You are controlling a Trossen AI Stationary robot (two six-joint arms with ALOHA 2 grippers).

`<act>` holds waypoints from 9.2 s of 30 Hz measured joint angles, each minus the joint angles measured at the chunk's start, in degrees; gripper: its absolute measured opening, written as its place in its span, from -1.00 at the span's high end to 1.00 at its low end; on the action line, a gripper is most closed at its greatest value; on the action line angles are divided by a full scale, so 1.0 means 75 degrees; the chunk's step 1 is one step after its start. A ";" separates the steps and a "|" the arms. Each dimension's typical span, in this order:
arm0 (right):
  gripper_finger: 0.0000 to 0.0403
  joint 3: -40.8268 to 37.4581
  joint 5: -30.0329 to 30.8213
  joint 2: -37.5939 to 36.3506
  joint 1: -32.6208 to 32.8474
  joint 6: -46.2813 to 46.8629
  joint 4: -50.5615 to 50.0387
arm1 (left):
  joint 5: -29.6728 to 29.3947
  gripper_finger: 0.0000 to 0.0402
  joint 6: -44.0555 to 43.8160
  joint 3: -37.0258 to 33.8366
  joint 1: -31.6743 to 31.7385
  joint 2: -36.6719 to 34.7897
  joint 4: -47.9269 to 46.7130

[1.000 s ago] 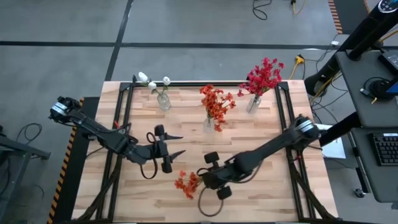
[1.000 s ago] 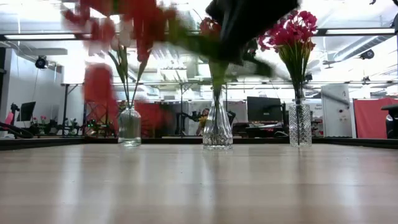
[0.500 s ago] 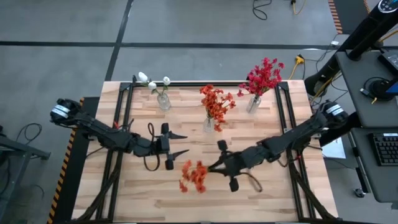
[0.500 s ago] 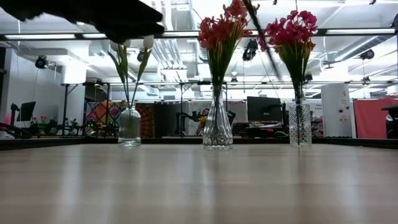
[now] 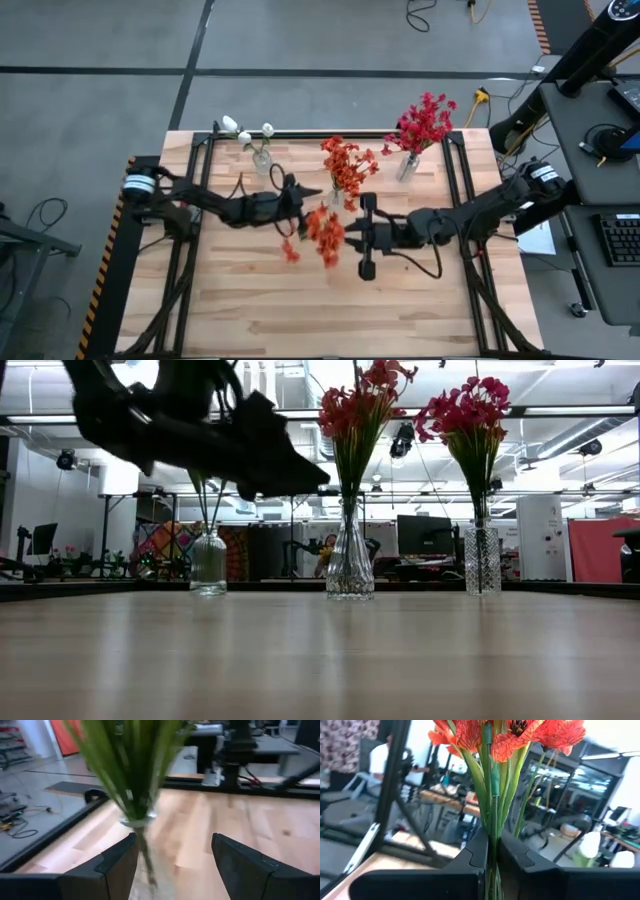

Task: Sort flowers into vase by color
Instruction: Put the orange flowers into the bottom transparent vase

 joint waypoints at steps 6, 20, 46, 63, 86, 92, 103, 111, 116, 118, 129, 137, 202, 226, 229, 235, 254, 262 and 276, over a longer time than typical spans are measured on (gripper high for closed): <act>0.91 -0.0071 -0.0106 -0.0003 -0.0399 -0.0108 0.0727 | 0.0915 -0.17 -0.0103 0.0188 0.0723 0.0779 0.0635; 0.91 -0.0119 -0.0134 0.0003 -0.0779 -0.0173 0.0665 | 0.1058 -0.18 -0.0164 0.0871 0.1142 0.1773 0.0750; 0.91 -0.0125 -0.0134 0.0013 -0.0779 -0.0163 0.0752 | 0.1196 -0.40 -0.0239 0.0880 0.1228 0.2884 0.2670; 0.91 -0.0125 -0.0128 0.0015 -0.0843 0.0062 0.1017 | 0.1195 -0.04 -0.0158 0.1093 0.1228 0.2897 0.2619; 0.91 -0.0176 -0.0067 0.0015 -0.1008 0.0127 0.0976 | 0.1174 0.52 -0.0185 0.1087 0.1228 0.2897 0.2611; 0.91 -0.0521 -0.0061 0.0017 -0.1361 0.0306 0.1733 | 0.0986 0.53 -0.0210 0.1087 0.1219 0.2891 0.2534; 0.91 -0.1243 -0.0146 0.0081 -0.1729 0.0067 0.3210 | 0.0973 0.53 -0.0210 0.1087 0.1222 0.2885 0.2478; 0.91 -0.1124 -0.0096 0.0731 -0.1879 -0.0111 0.3475 | 0.0972 0.53 -0.0210 0.1087 0.1225 0.2882 0.2440; 0.91 -0.1121 0.0467 0.0994 -0.1878 -0.0695 0.4013 | 0.0973 0.53 -0.0210 0.1087 0.1228 0.2882 0.2429; 0.91 -0.1121 0.0707 0.1045 -0.1878 -0.0896 0.4000 | 0.0973 0.53 -0.0210 0.1087 0.1228 0.2882 0.2421; 0.91 -0.1121 0.1128 0.1244 -0.2047 -0.1025 0.4019 | 0.0970 0.53 -0.0210 0.1084 0.1228 0.2882 0.2408; 0.91 -0.1121 0.1146 0.1445 -0.2129 -0.0851 0.4173 | 0.0970 0.53 -0.0210 0.1075 0.1228 0.2882 0.2408; 0.34 -0.0893 0.3427 0.1419 -0.1686 -0.0530 0.1167 | 0.0825 0.53 -0.0155 0.1026 0.1228 0.2891 0.2397; 0.36 0.2403 0.4331 0.1422 -0.1310 0.1530 -0.5707 | 0.0828 0.53 -0.0154 0.1026 0.1228 0.2891 0.2399; 0.52 0.2435 0.4325 0.1419 -0.1323 0.1549 -0.5796 | 0.0828 0.53 -0.0153 0.1026 0.1228 0.2891 0.2399; 0.86 0.2440 0.4272 0.1419 -0.1359 0.1553 -0.5927 | 0.0828 0.53 -0.0155 0.1026 0.1228 0.2891 0.2399; 0.94 0.2367 0.4269 0.1419 -0.1438 0.1722 -0.6302 | 0.0828 0.53 -0.0152 0.1026 0.1228 0.2891 0.2397; 0.94 0.2222 0.4269 0.1458 -0.1459 0.1757 -0.6283 | 0.0828 0.53 -0.0152 0.1026 0.1228 0.2891 0.2397; 0.94 0.2137 0.4056 0.1614 -0.1528 0.2025 -0.6525 | 0.0828 0.53 -0.0152 0.1020 0.1228 0.2894 0.2397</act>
